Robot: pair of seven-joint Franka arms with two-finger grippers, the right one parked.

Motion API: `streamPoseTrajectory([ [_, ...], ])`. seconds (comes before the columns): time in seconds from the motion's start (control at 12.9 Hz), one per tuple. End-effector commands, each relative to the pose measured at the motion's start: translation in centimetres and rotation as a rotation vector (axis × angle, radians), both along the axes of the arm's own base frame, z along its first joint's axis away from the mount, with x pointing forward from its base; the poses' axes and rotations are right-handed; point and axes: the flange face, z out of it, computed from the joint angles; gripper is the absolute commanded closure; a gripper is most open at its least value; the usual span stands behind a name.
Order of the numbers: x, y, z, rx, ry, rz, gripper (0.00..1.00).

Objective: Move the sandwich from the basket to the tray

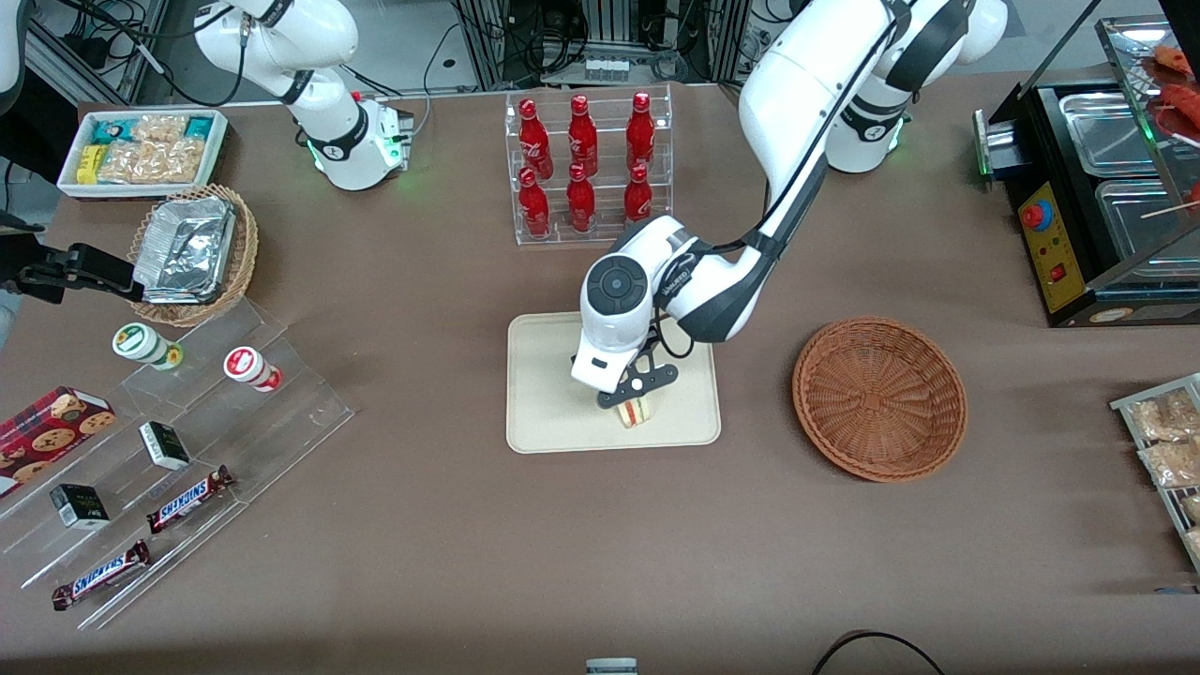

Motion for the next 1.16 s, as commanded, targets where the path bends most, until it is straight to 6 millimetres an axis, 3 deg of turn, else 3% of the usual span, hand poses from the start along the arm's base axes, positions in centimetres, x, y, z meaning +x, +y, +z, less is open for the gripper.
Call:
streamPoseTrajectory([
  [0.0, 1.3, 0.1, 5.8, 0.011, -0.035, 0.013, 0.00],
  [0.08, 1.5, 0.1, 7.5, 0.001, -0.051, 0.012, 0.00],
  [0.23, 3.7, 3.1, 9.7, 0.007, -0.065, -0.008, 0.00],
  [0.31, 3.7, 4.1, 11.9, 0.011, -0.073, -0.069, 0.00],
  [0.47, 6.3, 10.1, 13.9, 0.038, -0.034, -0.030, 0.00],
  [1.09, 7.7, 28.6, 17.7, 0.056, 0.019, -0.218, 0.00],
])
